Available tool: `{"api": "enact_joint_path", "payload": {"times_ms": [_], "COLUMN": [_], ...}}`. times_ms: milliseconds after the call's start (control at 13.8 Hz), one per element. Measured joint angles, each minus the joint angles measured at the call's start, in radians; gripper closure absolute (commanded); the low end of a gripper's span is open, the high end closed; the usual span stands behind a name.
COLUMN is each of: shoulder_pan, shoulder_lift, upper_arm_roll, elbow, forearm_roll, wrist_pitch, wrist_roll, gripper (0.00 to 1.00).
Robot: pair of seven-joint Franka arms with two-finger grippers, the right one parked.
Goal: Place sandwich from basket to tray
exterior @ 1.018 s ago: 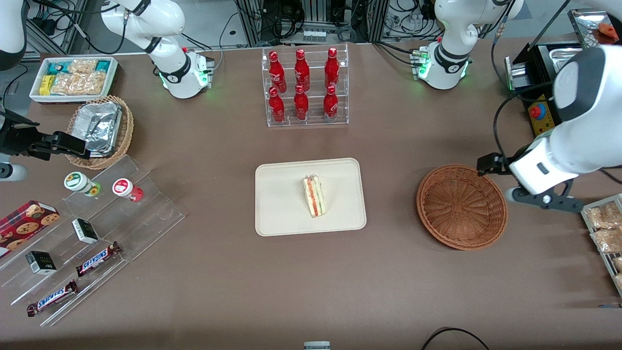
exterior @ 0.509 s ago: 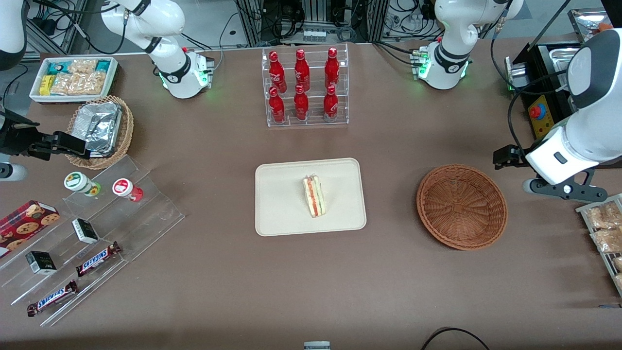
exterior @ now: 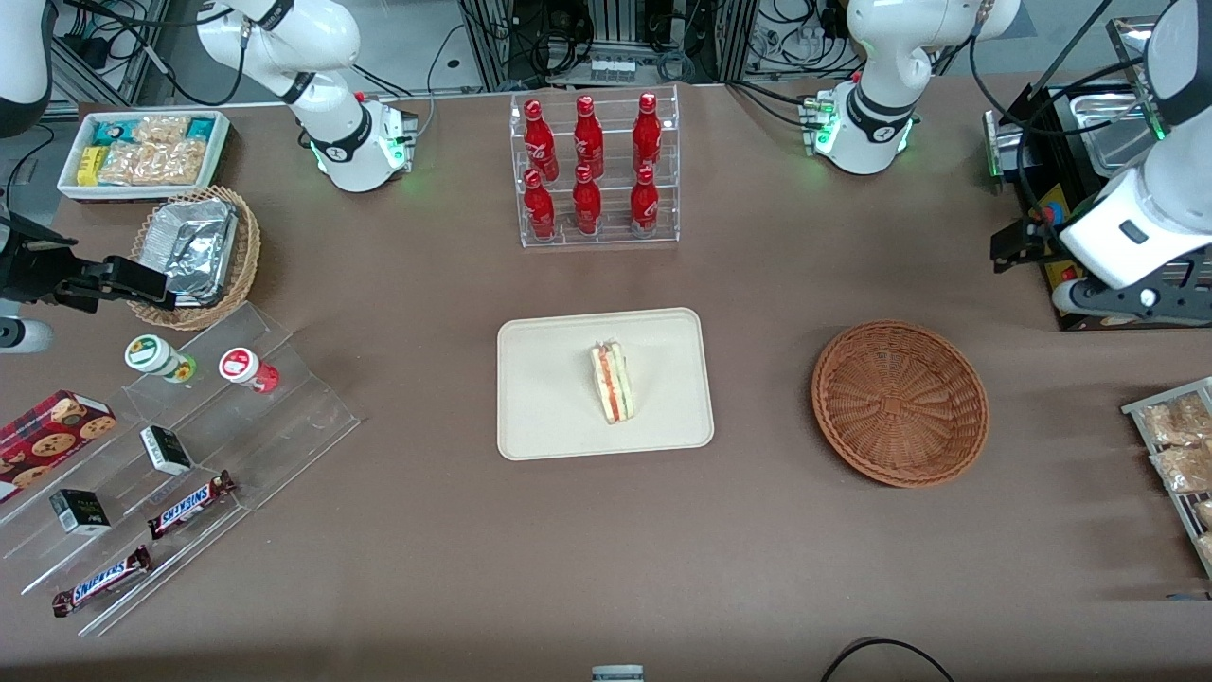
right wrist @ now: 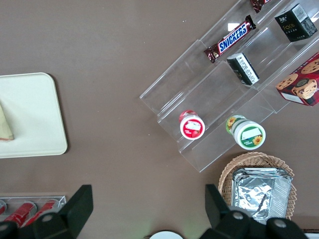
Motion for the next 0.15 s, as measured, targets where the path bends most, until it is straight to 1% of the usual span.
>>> {"api": "enact_joint_path", "payload": {"times_ms": [145], "shoulder_pan": [-0.015], "shoulder_lift": [-0.007], "upper_arm_roll": [0.011], "elbow": [0.0], "forearm_roll": [0.0], "wrist_pitch": [-0.005], "wrist_roll": [0.0], "gripper": [0.0]}}
